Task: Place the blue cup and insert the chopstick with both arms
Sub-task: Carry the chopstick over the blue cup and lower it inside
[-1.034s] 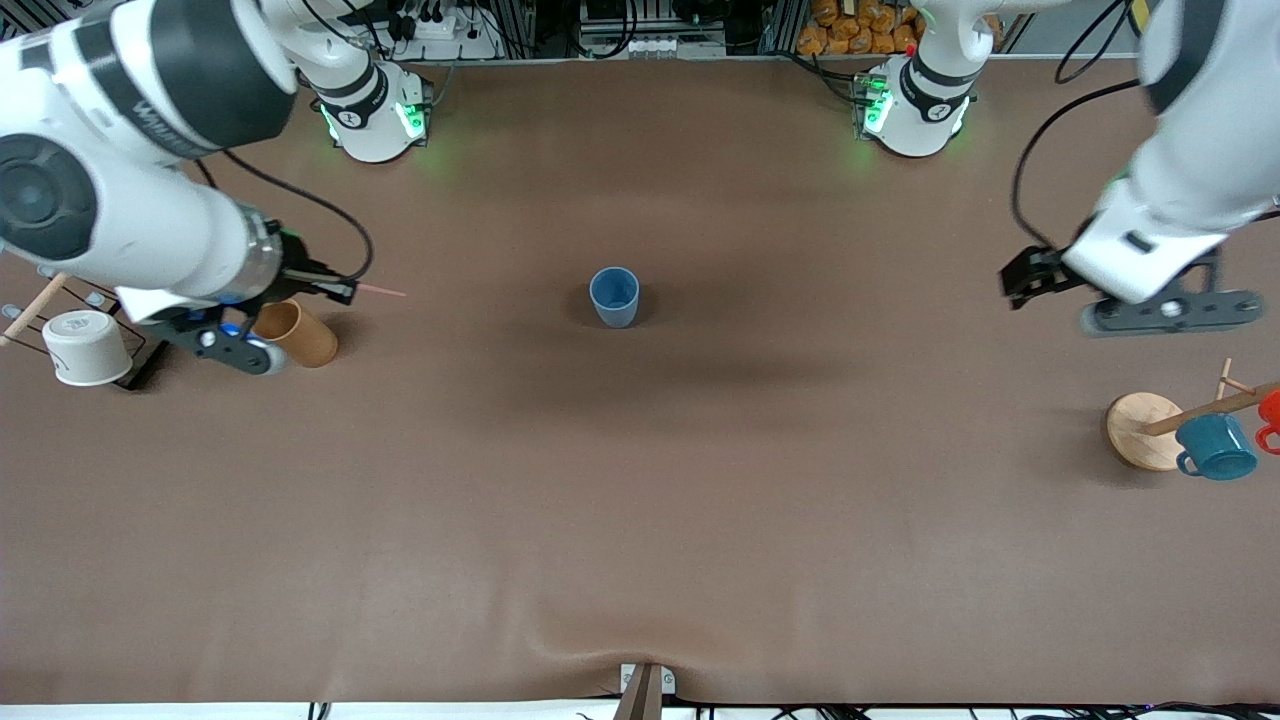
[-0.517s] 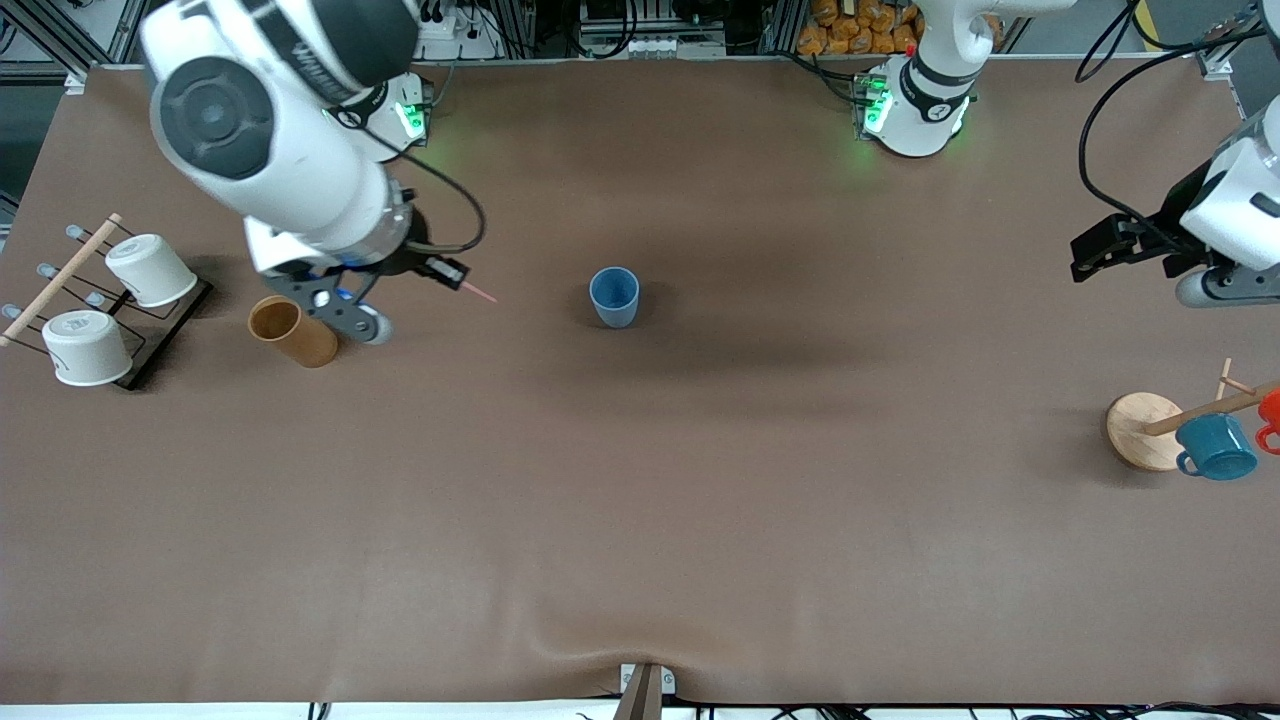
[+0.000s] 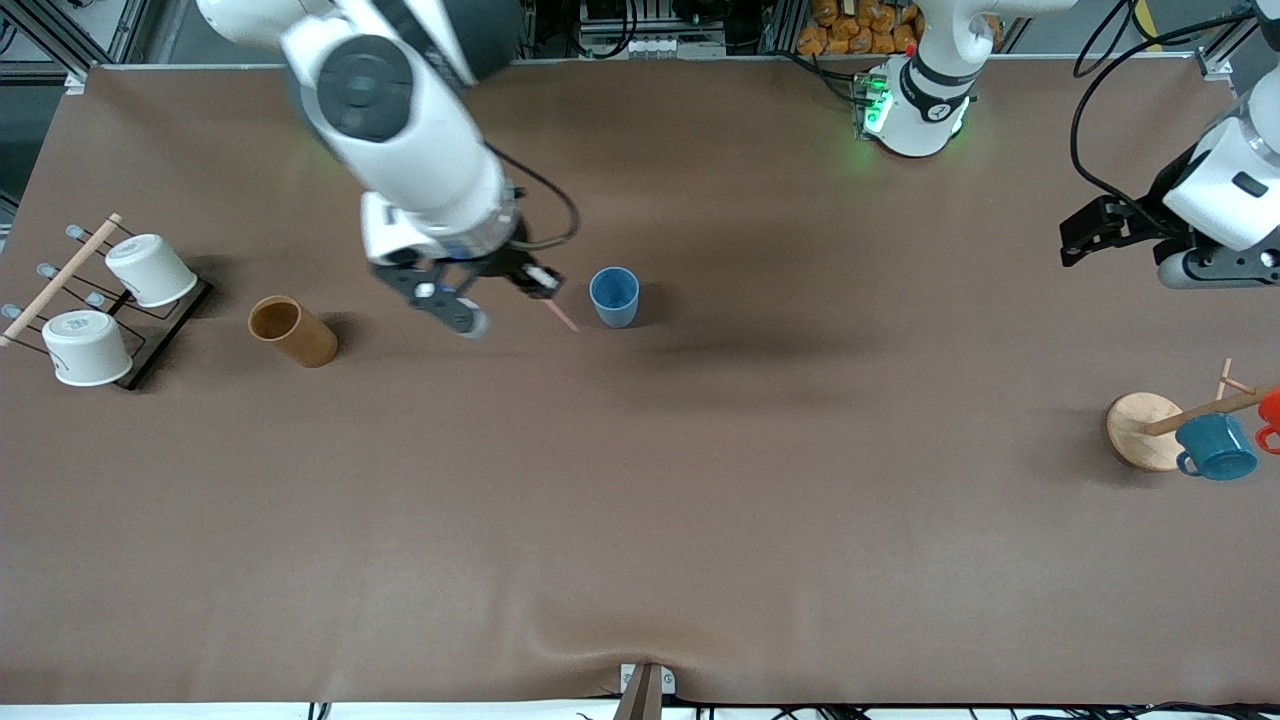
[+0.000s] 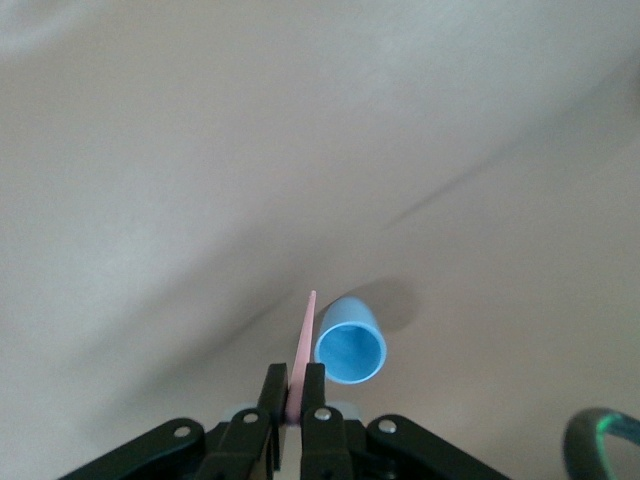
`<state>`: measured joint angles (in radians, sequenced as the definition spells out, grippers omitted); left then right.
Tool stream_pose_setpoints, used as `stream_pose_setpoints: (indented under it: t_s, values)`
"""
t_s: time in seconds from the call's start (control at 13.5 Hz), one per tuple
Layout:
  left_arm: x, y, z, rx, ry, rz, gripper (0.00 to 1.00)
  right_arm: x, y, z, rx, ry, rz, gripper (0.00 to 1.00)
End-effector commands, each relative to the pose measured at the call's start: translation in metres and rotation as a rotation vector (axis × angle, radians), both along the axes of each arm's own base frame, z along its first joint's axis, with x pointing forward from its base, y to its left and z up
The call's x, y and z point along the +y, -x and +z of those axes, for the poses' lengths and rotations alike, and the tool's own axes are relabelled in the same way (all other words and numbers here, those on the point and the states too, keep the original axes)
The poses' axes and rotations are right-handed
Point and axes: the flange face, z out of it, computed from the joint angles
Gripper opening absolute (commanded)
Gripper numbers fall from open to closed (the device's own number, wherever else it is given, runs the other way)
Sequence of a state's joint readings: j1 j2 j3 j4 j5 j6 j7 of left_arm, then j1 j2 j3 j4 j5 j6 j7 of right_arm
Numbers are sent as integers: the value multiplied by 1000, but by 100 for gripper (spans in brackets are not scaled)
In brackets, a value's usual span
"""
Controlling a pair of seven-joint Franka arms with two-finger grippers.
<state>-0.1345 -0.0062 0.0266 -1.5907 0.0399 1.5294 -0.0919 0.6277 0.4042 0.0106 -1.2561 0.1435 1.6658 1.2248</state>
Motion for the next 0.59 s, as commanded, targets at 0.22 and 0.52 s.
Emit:
stream_pose_setpoints:
  t_s: [0.22,0.52]
  values:
    - [-8,2,2,-13,19,-20,100,42,43,-3,57,46,-7,0]
    - [-9,0,2,-21,20,-21,100,45,53,-17,62,101,9,0]
